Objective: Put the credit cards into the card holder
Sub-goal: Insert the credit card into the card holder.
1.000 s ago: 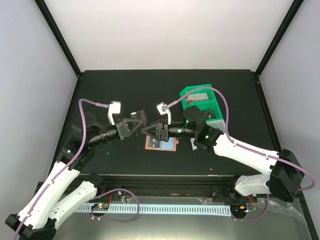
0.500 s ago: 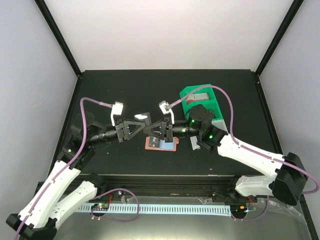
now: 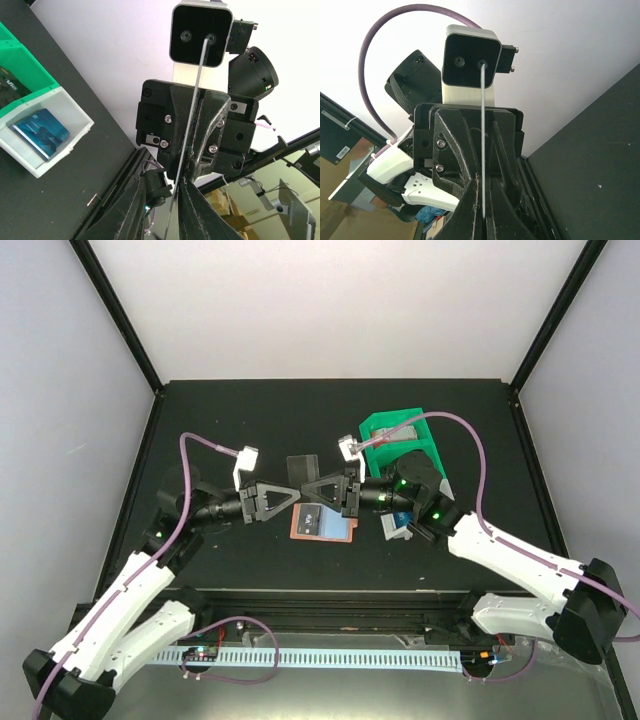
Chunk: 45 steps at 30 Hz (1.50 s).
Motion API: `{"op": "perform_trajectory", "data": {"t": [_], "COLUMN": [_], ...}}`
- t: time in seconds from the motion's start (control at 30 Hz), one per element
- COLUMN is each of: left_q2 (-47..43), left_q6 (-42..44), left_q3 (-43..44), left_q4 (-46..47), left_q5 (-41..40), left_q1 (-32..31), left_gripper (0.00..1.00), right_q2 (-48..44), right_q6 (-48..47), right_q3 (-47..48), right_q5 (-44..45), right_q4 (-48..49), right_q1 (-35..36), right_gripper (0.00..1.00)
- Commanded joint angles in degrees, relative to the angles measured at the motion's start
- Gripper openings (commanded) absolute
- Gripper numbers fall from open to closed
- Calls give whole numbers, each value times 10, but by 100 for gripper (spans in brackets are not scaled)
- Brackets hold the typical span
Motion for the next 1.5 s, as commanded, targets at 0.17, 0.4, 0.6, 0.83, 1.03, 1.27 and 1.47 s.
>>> {"op": "perform_trajectory", "data": {"t": [0.17, 0.4, 0.6, 0.83, 1.03, 1.27, 1.47], "left_q2": [-9, -15, 5, 141, 252, 358, 412], "left_q6": [-16, 80, 102, 139, 144, 128, 109], "left_q3": [-34, -28, -79, -100, -102, -78, -67], "left_q4": [52, -108, -113, -126, -64, -12, 32], "left_q5": [7, -111, -154, -136, -142, -143, -126], "left_q1": [1, 2, 2, -5, -18, -23, -23], "left_gripper": [2, 2, 2, 2, 2, 1, 1], "right_q2": [1, -43, -81, -39, 48, 172, 257], "right_q6": [16, -43, -71, -81, -72, -67, -64], "right_q3": [-4, -46, -87, -100, -77, 3, 40], "right_q5": [7, 100, 232, 352, 423, 520, 509], "right_q4": [3, -130, -248, -381, -429, -486, -483], "right_q1": [-4, -18, -18, -16, 15, 41, 42], "right_gripper": [5, 64, 66, 65, 63, 63, 63]}}
